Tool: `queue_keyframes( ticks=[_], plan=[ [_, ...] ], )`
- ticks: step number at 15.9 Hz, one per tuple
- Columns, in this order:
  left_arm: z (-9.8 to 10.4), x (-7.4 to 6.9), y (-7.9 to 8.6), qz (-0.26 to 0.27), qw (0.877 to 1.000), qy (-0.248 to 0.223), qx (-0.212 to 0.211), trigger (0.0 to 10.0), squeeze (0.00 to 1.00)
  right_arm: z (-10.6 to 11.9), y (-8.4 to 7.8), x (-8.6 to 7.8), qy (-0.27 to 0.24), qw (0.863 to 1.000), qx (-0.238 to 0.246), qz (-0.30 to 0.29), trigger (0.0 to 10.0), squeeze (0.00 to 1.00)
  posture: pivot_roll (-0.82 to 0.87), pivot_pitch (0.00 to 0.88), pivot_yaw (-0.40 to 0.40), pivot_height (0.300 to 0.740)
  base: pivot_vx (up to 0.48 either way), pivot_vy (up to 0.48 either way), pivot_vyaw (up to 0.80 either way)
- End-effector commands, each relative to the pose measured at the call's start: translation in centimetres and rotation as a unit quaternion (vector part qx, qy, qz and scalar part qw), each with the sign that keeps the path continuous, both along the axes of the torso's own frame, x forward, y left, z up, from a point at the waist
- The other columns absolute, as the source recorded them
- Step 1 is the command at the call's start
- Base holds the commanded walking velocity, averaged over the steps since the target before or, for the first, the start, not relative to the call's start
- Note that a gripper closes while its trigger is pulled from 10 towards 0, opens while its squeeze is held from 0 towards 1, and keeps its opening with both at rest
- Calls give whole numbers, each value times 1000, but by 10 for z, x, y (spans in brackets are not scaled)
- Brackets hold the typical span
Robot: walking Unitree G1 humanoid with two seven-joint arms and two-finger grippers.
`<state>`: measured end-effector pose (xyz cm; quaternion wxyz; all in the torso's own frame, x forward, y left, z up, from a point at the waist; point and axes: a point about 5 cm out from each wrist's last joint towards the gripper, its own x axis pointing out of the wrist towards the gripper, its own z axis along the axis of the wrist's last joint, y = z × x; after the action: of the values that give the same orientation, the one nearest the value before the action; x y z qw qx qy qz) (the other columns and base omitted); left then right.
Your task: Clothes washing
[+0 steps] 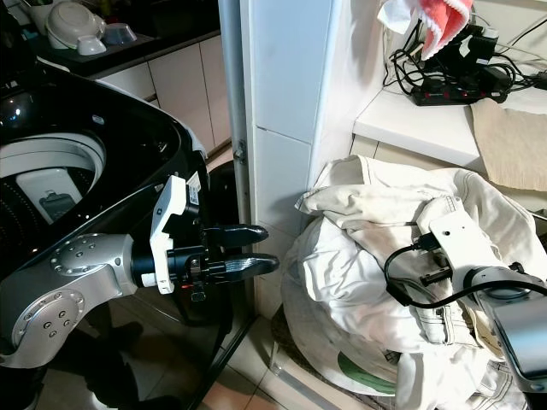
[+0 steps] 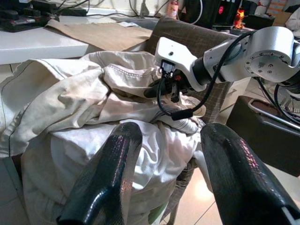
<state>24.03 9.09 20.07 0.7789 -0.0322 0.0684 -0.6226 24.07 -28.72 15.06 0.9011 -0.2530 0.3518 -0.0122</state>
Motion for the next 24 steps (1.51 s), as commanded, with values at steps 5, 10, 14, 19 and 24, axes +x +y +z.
queue_keyframes(
  ticks=[5,10,14,19,24],
  plan=[
    [15,20,3,83,994,-68,-20,10000,0,65,34,16,-144,963,211,90,0,0,-124,0,27,740,0,0,0],
    [45,36,-8,142,975,-141,-95,10000,1000,142,104,21,-259,831,407,276,0,0,-128,0,25,740,0,0,0],
    [59,31,-23,105,971,-127,-174,10000,1000,176,133,22,-294,714,546,325,0,0,-126,0,11,740,0,0,0],
    [69,24,-41,75,962,-100,-241,10000,0,184,144,16,-284,668,595,344,0,0,-126,0,2,740,0,0,0],
    [46,32,-55,100,979,-80,-161,4706,0,182,147,13,-268,677,597,336,0,0,-134,0,4,740,0,0,0]
  ],
)
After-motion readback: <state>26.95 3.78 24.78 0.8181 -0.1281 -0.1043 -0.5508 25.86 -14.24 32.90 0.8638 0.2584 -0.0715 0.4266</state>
